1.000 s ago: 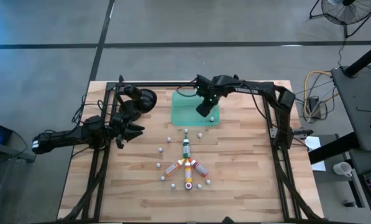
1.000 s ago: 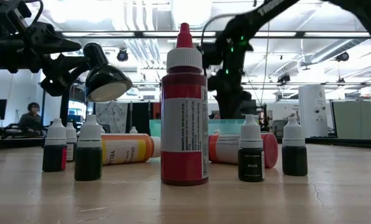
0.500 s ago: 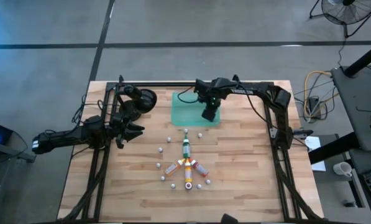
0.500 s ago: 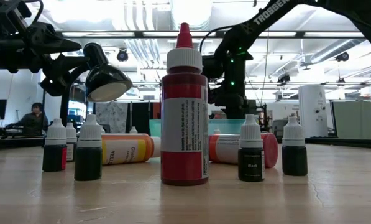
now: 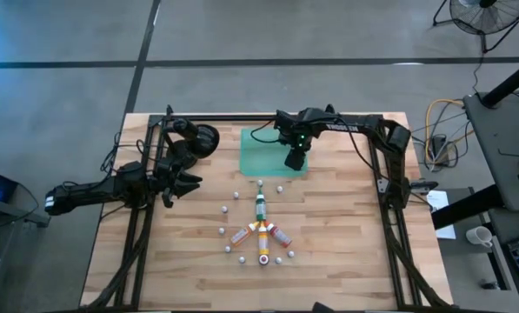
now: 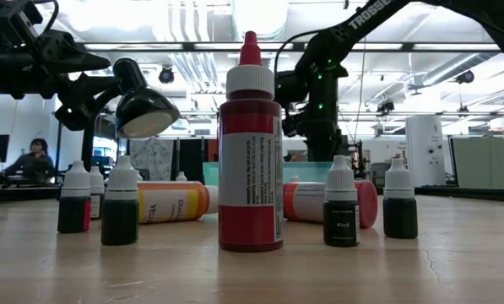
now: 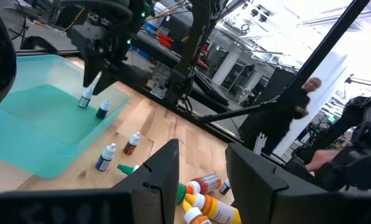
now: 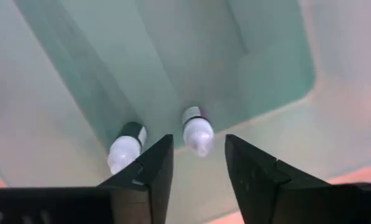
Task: Pick & Place food coloring
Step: Put the small purple food coloring bottle into the bin, then put the small red food coloring bottle into the bin
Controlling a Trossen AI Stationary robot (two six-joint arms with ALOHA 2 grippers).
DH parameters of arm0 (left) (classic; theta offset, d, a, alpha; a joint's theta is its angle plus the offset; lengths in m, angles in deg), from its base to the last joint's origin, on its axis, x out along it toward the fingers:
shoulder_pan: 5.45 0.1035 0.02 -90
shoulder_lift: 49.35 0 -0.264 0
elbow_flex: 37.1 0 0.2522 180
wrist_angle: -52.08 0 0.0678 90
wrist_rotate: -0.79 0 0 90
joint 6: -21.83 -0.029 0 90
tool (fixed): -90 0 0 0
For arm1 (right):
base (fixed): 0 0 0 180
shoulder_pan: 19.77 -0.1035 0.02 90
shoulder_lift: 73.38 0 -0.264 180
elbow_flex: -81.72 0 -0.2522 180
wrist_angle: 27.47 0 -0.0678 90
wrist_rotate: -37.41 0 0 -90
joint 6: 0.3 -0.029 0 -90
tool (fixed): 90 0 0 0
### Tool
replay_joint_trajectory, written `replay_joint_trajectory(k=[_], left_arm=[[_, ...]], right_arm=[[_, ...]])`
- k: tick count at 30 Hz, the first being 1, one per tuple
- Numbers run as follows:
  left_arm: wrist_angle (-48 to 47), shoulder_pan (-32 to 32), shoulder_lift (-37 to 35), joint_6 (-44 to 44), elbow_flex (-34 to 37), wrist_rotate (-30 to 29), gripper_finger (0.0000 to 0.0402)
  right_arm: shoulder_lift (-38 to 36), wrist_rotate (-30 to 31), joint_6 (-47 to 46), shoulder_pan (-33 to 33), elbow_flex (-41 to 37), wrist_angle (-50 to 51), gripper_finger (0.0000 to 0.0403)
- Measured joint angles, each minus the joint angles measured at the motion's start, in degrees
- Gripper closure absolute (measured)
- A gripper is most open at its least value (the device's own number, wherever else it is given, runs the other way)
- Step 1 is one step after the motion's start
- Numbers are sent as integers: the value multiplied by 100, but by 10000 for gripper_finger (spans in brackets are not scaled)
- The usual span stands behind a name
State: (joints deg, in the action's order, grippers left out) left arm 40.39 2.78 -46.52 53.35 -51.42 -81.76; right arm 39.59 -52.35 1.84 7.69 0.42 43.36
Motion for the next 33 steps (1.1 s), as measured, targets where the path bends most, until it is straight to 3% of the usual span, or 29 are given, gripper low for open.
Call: replay_joint_trajectory(k=[14,19,25,30,33], left_arm=[[0,0,0,-2,-1,-2,296],[0,-4,0,-1,1,-2,296],[0,-4,0,-2,1,0,296],[0,-4,0,0,1,-2,296],[0,-4,0,-1,0,-1,296]], right_arm=[[-1243,-12,436,-304,-19,13,216],[-1693,-102,735,-908,-202,17,217],[-1925,-1006,712,-1787,-668,16,218],[-1911,-1079,-271,-2366,-1089,-4,218],[-1901,-1084,-281,-2714,-1338,-121,221]])
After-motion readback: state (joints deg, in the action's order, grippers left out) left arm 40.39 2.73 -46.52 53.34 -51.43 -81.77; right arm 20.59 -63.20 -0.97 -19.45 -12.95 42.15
